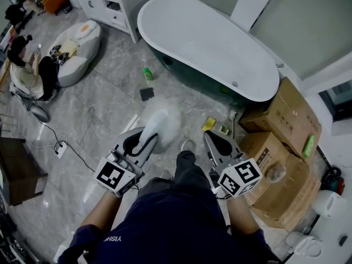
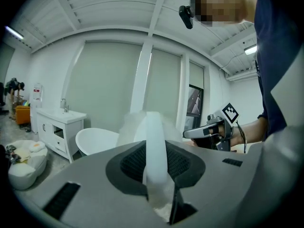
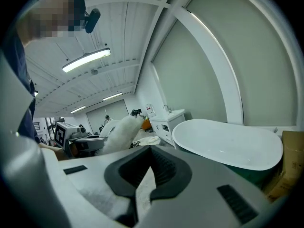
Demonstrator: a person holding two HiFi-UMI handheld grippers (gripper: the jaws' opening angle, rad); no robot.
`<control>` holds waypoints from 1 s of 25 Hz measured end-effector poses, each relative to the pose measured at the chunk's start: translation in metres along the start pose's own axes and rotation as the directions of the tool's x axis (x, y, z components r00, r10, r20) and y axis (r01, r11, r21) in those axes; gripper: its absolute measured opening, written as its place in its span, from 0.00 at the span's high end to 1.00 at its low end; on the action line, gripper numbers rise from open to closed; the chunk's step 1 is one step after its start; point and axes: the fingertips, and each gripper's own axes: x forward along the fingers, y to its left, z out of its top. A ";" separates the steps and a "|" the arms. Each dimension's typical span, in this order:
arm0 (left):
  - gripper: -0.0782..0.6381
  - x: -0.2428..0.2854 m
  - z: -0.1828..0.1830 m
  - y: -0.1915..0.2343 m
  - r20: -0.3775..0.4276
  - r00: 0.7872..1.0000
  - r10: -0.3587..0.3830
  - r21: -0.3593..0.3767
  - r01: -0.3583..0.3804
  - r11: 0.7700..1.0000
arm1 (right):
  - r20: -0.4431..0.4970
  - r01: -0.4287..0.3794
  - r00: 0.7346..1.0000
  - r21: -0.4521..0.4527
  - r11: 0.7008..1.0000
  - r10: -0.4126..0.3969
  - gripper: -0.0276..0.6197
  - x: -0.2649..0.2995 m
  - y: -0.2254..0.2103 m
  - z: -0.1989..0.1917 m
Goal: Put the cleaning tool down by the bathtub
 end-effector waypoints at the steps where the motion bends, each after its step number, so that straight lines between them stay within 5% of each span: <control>1: 0.74 0.010 0.002 0.004 -0.005 1.000 0.005 -0.003 -0.005 1.000 | -0.005 -0.004 1.000 0.004 1.000 0.004 0.95 0.005 -0.009 0.003; 14: 0.74 0.138 0.001 0.060 -0.116 0.988 0.098 -0.023 -0.101 0.995 | -0.066 -0.072 0.995 0.042 0.997 0.075 0.95 0.069 -0.142 0.032; 25: 0.74 0.221 -0.057 0.113 -0.225 0.968 0.109 -0.033 -0.120 0.992 | -0.142 -0.070 0.987 0.078 0.995 0.080 0.95 0.133 -0.227 -0.003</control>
